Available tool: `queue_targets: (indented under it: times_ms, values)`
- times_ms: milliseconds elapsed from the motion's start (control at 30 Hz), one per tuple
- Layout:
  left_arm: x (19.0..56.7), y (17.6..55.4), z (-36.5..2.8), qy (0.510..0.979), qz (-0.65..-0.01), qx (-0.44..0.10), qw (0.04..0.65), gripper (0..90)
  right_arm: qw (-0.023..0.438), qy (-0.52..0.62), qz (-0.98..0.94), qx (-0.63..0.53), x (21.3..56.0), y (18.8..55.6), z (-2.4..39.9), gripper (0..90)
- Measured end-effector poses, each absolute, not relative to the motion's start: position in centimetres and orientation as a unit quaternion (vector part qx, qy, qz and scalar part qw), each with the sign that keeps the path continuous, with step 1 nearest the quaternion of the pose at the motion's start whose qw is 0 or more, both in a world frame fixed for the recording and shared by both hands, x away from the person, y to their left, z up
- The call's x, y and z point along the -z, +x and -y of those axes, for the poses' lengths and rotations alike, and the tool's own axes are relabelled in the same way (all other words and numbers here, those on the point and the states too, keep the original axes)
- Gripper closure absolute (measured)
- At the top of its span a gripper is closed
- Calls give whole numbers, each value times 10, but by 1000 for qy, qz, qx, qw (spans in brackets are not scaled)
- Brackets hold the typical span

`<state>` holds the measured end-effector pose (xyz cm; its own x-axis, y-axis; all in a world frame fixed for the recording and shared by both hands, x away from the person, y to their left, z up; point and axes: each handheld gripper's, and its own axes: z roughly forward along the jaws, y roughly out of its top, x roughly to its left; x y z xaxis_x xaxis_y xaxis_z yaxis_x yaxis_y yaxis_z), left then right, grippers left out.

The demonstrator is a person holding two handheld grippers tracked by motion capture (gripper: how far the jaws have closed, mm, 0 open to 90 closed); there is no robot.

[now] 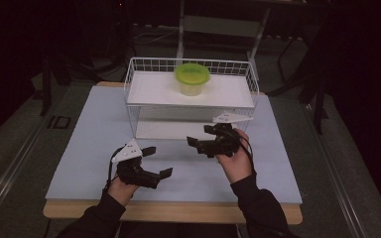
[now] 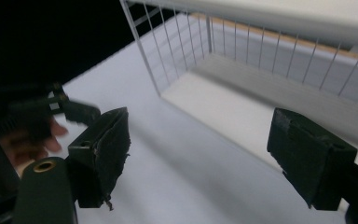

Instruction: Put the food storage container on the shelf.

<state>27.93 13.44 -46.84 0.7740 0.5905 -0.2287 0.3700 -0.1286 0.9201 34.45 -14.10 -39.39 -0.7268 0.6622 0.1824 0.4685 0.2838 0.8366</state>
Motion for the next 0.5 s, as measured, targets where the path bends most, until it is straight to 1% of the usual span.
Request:
queue_targets:
  times_ms: [500]
  values:
    - [469, 270, -135, 763, -306, -86, 563, 10, 103, 349, -814, -452, 446, 318, 168, 206]
